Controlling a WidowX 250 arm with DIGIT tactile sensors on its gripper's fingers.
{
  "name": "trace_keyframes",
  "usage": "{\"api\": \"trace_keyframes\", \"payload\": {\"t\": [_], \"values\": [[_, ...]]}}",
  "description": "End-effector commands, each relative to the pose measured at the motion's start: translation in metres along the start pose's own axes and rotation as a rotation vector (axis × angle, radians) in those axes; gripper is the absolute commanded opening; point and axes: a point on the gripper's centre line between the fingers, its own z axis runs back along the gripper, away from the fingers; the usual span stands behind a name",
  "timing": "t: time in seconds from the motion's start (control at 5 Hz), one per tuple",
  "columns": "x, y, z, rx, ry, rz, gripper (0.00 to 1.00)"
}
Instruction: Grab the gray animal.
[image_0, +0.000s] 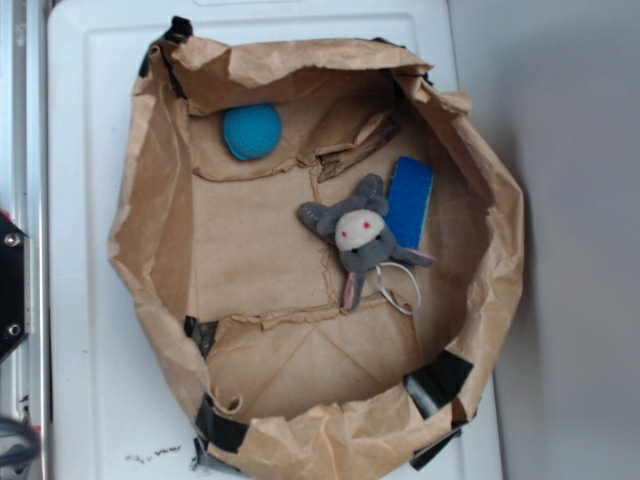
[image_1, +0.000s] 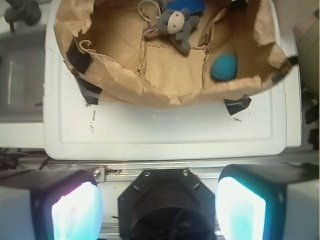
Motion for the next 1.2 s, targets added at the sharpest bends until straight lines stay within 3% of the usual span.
{"api": "trace_keyframes", "payload": {"t": [0.0,0.2,0.4,0.8,1.0], "values": [[0.002,-0.002,0.012,0.000,-0.047,-0.021,1.00],[0.002,-0.002,0.012,0.000,-0.047,-0.021,1.00],[0.004,-0.018,0.024,0.004,-0.177,0.172,1.00],[0.005,-0.022,0.010,-0.055,-0.229,0.591,1.00],[0.011,-0.013,-0.004,-0.053,-0.161,0.637,1.00]]}}
